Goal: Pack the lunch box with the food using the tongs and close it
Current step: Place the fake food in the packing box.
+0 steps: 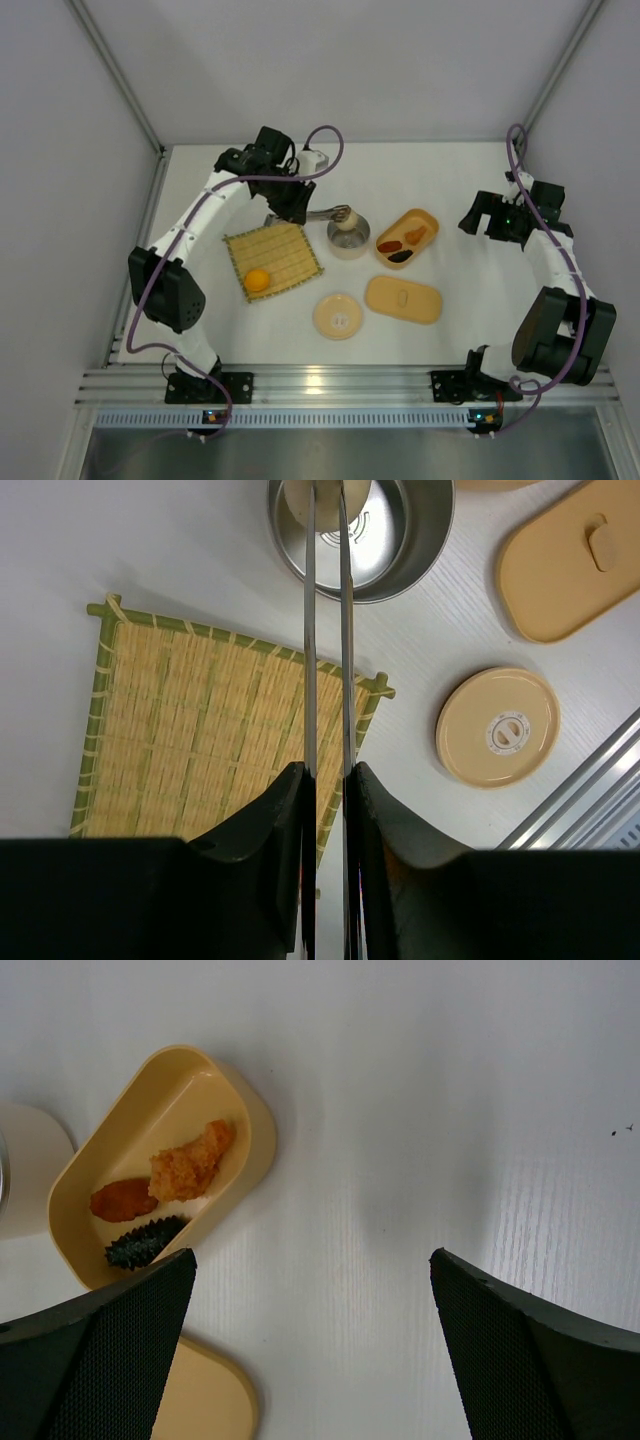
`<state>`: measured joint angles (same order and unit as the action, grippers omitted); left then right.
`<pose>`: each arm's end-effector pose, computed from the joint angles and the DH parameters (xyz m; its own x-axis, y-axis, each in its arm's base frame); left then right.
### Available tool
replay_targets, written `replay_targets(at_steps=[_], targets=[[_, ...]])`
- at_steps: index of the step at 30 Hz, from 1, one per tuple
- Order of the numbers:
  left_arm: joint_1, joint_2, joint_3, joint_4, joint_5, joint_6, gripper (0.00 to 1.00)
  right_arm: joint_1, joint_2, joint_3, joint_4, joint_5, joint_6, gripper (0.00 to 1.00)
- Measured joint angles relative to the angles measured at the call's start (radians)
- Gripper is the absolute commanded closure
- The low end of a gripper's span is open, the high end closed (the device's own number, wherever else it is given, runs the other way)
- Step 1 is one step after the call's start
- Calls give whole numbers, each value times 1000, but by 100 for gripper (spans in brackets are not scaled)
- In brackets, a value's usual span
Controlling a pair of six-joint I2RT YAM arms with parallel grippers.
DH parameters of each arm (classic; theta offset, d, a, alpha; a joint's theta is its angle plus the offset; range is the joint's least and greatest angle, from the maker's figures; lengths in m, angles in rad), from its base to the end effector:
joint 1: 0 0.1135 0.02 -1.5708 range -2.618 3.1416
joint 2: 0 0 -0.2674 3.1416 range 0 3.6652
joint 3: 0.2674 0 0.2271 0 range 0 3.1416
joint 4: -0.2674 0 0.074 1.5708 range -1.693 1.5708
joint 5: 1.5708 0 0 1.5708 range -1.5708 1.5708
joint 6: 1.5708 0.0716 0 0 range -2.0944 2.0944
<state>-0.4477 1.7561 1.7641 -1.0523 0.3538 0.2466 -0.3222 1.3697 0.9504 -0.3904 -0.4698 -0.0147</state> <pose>0.3127 -0.1777 0.3160 -0.6183 0.5510 -0.5604 0.7363 0.6556 -0.1678 0.2817 -0.0599 0.2413 -0.6865 0.2154 -0.6945 -0.0239 0.9479 0.3176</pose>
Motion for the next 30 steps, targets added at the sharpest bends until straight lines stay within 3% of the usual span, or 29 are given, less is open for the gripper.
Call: replay_targets(at_steps=[18,30], targets=[[-26,39,-25,7,-38,2,94,0,8,0,0,0,0,1],[-31,59,-27,17,-65,9,68,0,16,0,0,0,0,1]])
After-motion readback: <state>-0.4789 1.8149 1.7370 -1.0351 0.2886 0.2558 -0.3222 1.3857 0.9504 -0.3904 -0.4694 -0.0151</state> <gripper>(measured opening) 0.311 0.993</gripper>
